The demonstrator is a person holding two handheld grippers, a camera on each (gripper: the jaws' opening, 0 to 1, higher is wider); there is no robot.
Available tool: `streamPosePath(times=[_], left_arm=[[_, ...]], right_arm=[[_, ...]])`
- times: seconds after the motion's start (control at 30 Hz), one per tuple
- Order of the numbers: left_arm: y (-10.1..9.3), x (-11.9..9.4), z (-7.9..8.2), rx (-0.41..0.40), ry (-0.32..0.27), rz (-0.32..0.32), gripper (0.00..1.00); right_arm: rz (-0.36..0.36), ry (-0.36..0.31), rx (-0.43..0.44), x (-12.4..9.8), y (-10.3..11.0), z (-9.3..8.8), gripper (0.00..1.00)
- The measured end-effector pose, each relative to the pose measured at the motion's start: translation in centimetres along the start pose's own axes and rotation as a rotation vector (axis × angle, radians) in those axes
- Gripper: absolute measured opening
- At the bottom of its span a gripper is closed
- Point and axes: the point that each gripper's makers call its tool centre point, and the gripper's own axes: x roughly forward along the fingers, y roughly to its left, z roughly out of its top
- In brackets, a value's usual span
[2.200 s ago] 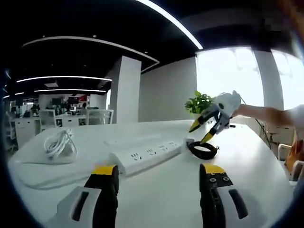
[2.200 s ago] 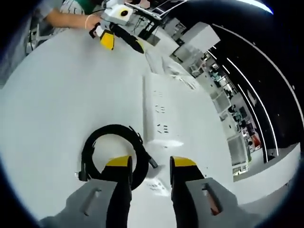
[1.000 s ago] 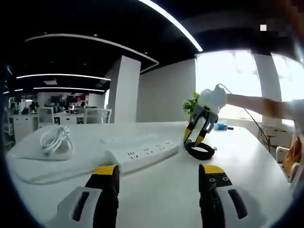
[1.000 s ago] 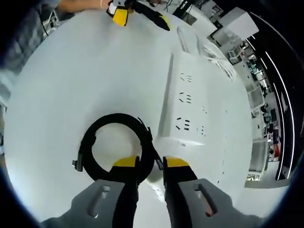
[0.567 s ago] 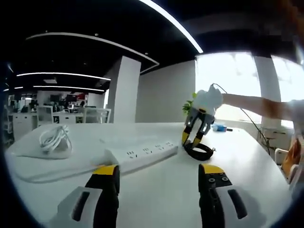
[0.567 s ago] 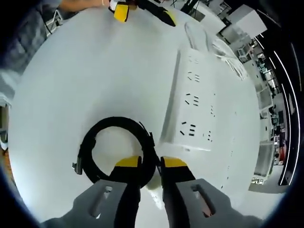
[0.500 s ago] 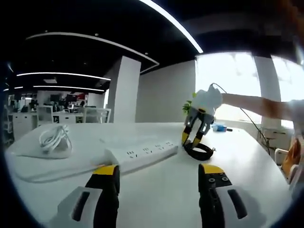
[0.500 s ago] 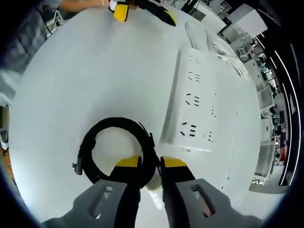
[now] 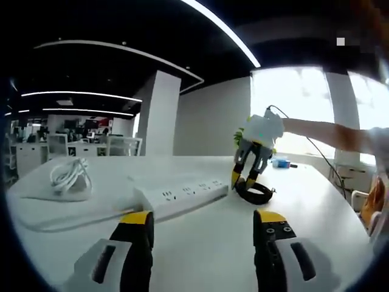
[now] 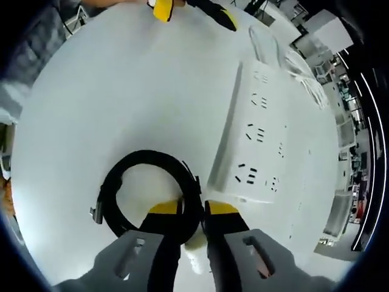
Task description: Straighten the power strip on the desk, plug the charger into it
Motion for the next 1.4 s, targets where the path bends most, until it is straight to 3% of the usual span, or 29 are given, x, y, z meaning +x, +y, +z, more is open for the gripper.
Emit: streamPosePath(times=[0.27, 0.33, 0.53, 1.17, 1.4], left_arm=[[0.1, -0.1, -0.1, -0.004, 0.002, 0.001, 0.67], [0.1, -0.1, -0.1, -0.005, 0.002, 0.002, 0.67], [0.1, -0.1, -0.1, -0.007, 0.003, 0.002, 0.67], [0.2, -0.1, -0.1, -0.021, 0.002, 0.006, 0.66], [0.3, -0.1, 0.0, -0.025, 0.0, 0.006, 0.66]], right_arm=[[0.023, 0.04, -0.2, 0.2, 0.0, 0.3, 0.1], [0.015, 0.047, -0.131, 0.2, 0.0, 0.2, 0.1], [0.0, 0.058, -0.163, 0.2, 0.0, 0.1, 0.1], [-0.091, 0.058, 0.09, -0.1, -1.0, -0.7, 0.06], [-0.17, -0.057, 0.264, -1.2, -2.2, -0.8, 0.06]])
